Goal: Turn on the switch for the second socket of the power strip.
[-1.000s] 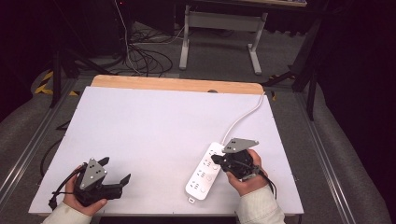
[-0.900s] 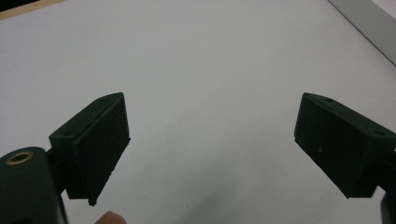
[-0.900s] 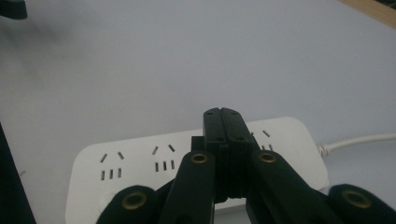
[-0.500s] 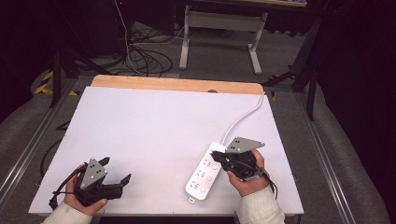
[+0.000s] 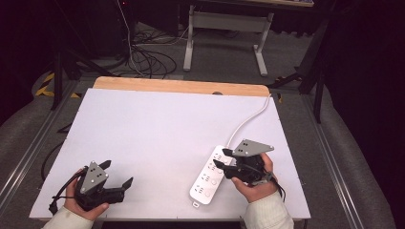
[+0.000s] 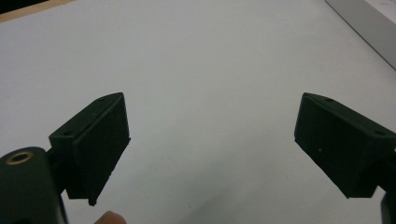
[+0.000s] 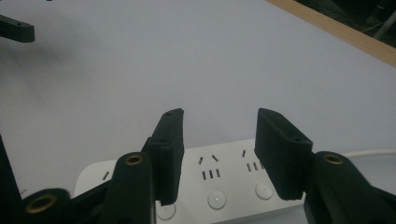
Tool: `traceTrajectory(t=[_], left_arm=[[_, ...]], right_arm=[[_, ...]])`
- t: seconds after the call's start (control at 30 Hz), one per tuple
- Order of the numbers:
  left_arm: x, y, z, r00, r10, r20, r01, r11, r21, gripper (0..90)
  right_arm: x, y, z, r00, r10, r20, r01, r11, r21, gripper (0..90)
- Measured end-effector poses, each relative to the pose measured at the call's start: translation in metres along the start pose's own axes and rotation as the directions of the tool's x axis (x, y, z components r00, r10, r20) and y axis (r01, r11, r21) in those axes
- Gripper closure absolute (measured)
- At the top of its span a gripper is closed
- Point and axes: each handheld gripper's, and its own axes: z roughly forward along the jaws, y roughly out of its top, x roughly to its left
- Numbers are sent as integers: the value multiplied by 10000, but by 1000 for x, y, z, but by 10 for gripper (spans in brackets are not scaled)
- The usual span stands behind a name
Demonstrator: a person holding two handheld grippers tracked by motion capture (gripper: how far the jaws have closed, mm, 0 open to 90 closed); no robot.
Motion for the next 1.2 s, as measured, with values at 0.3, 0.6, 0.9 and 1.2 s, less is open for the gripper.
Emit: traceTrajectory(t=[0.3,0.6,0.9,1.2], left_arm=[[0,0,-1,10000,-13,-20,13,10000,-65,109],[1,1,-2,10000,-28,-12,28,9999,-103,109],[1,1,-4,10000,-2,32,2,10000,-62,110],[2,2,-5,10000,34,-5,-34,10000,-71,110]], right_arm=[[-5,-7,-14,9997,212,112,-209,9996,-204,424],[-17,-26,-27,9976,660,208,-649,9967,-487,343],[-22,-44,-28,9971,747,132,-738,9956,-585,278],[-30,-65,-26,9929,1185,-23,-1184,9906,-680,244]])
